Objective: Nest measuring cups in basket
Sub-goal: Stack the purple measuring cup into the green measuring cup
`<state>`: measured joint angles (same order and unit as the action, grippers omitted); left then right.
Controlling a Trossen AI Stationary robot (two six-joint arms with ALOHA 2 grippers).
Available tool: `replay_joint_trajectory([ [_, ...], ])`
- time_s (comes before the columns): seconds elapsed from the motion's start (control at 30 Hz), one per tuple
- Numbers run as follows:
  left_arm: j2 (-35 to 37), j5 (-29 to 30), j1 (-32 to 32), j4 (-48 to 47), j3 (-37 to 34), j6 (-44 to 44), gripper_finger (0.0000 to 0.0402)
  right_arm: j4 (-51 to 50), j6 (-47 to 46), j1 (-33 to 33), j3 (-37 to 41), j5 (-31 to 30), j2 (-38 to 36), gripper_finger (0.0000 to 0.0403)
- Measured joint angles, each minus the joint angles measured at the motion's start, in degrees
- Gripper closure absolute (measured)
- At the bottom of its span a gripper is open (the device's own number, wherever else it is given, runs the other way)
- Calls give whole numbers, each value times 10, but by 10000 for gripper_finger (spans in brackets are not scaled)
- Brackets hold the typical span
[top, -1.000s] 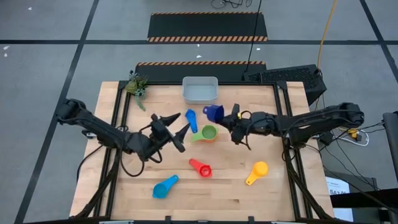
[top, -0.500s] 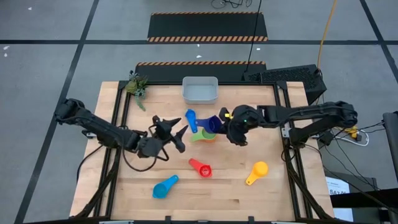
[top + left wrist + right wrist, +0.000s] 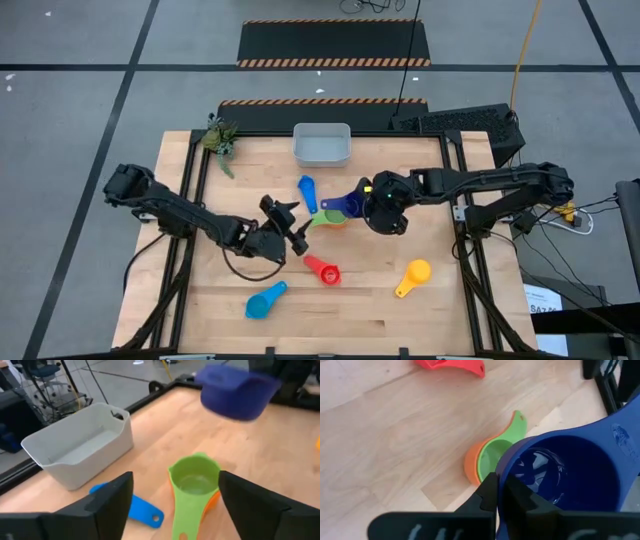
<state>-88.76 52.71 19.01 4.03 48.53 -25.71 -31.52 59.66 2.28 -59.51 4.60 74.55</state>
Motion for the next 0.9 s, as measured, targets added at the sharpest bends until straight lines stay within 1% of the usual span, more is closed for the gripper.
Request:
replay_joint_trajectory([
  [0.1,-25,0,-5,0,0,-4,76,-3,1,0,0,0,0,403],
  [0.2,-46,-4,-13,2,0,-14,64,-3,-1,0,0,-3,0,403],
  [0.3,-64,-20,-23,5,0,-24,63,-1,-1,0,0,-11,0,403],
  [0.43,-77,-53,-37,7,0,-33,73,-8,-31,0,0,-63,0,403],
  [0.53,-77,-62,-44,7,0,-34,81,-29,-53,-1,0,-91,-2,403],
  [0.7,-77,-62,-45,17,0,-50,80,-63,-73,-1,0,-91,-4,403],
  [0.9,-77,-64,-48,22,0,-71,49,-67,-80,-1,0,-91,-11,403],
])
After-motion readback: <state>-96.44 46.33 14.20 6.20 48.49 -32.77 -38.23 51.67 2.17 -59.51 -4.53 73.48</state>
